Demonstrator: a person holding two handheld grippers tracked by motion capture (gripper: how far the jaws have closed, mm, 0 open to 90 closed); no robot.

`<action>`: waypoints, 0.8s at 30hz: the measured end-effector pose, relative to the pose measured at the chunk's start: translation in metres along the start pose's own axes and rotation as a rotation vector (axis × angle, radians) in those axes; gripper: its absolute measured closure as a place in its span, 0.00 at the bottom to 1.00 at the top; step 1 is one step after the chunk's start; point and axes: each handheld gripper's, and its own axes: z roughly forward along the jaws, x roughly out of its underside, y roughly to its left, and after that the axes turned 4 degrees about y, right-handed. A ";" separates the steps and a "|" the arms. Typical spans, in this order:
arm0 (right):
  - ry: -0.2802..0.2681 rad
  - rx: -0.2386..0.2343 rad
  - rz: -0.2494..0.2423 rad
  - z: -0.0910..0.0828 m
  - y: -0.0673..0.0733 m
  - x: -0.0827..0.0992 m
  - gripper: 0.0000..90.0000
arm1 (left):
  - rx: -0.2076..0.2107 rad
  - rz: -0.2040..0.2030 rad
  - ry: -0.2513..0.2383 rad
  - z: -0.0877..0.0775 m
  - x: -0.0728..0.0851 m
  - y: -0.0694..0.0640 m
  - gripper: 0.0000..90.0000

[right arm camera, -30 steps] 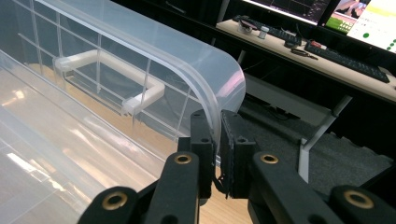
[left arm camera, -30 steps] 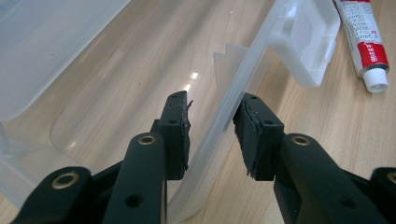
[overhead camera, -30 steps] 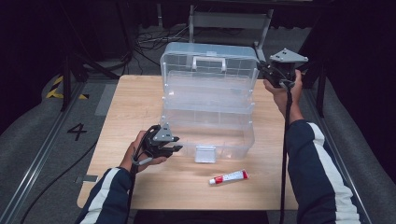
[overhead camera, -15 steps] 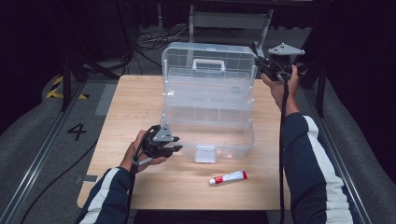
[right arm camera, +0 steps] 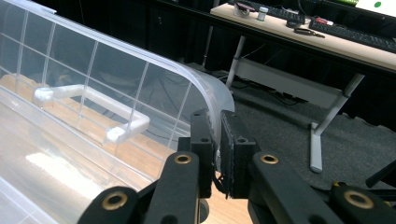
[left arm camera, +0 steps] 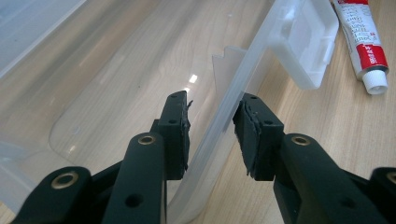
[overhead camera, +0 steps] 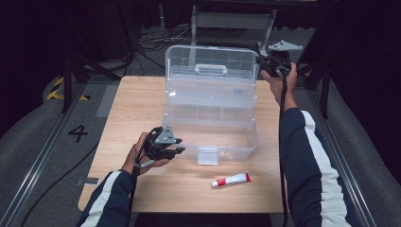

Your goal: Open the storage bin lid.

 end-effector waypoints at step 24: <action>0.062 0.003 -0.013 0.031 -0.009 -0.001 0.93 | -0.014 0.010 -0.008 0.000 0.001 -0.002 0.72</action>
